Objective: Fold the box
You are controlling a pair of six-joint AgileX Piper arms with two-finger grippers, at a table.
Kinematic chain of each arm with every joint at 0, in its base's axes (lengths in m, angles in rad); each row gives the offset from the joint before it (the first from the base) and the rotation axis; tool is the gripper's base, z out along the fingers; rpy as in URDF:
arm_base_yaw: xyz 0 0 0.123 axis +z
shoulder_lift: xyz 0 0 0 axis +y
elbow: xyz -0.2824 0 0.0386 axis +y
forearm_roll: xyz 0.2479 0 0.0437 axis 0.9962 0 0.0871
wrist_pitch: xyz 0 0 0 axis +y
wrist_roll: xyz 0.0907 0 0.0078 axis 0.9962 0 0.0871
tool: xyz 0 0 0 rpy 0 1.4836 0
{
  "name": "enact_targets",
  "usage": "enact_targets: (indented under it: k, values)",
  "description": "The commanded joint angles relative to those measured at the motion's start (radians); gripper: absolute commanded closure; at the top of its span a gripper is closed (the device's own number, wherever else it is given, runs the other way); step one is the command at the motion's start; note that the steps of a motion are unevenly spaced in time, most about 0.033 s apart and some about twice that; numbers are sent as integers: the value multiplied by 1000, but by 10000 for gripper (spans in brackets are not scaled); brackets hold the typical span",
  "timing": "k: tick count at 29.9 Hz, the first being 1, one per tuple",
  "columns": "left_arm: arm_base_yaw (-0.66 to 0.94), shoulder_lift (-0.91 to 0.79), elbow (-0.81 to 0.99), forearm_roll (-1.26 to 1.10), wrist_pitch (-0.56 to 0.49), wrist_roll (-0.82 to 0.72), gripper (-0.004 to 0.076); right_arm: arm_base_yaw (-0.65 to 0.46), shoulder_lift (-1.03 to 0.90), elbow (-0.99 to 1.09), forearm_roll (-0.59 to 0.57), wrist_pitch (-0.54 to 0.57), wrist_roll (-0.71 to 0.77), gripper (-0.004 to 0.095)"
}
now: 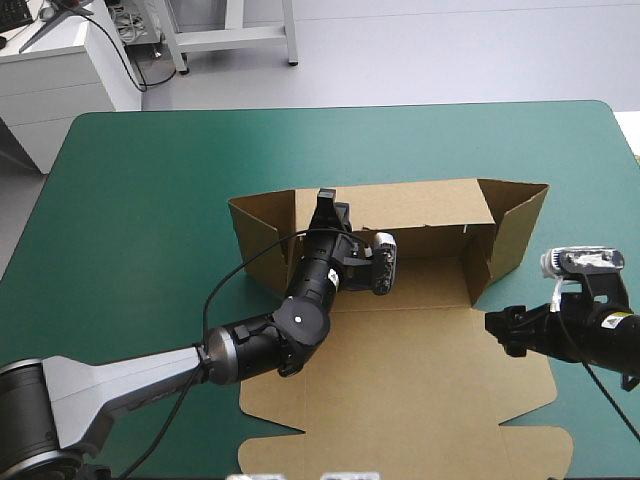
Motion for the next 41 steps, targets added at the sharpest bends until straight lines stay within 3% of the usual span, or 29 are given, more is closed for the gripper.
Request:
enact_targets:
  k: [1,9,24,32,41]
  values:
    - [-22,-34,-4,55,-14,0,733,-6,10,-58,34,-143,31,98]
    - [-50,-34,64,55,3,2,733,-6,221,-303,-93,-165,108,98]
    - [-50,-34,67,55,-9,2,732,-6,735,-793,-98,-143,85,98]
    - [-50,-34,67,55,-9,2,732,-6,911,-864,-84,-132,48,98]
    - [-50,-34,67,54,-9,-9,732,-6,927,-852,-79,-7,2,98]
